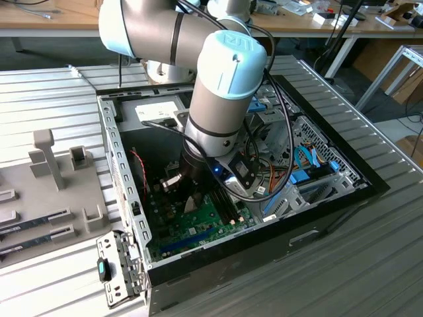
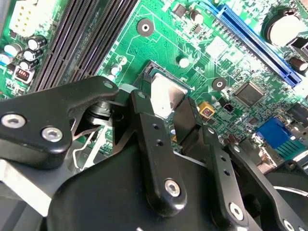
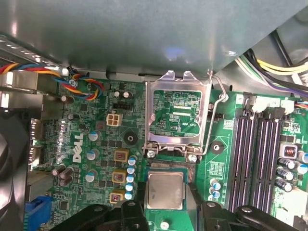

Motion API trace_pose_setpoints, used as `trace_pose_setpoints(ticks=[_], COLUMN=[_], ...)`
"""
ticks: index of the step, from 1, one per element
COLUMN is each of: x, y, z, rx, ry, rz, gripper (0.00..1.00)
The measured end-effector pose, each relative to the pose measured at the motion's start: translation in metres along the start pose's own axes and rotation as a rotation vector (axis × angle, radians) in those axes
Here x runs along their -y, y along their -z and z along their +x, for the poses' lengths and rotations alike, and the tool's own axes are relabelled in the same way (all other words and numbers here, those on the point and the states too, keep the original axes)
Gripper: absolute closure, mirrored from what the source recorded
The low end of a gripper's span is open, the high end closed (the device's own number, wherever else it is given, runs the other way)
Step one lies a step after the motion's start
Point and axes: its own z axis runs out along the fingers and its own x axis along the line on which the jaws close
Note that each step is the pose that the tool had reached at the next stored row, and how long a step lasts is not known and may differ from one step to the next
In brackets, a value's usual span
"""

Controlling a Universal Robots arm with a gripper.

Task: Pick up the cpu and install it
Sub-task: 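Place the cpu into insertion slot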

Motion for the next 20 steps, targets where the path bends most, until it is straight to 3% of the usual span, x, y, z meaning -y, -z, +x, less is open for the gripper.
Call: trace_pose_setpoints(ticks=[7,20], x=[-0.0007,-0.0009], y=[-0.0017,-0.0029], z=[0.0001,0.0016], rx=[0.0008,0.0004], ry=[0.001,-0.012], rz=[-0.0093,-0.0103], gripper=[0.54,0.54])
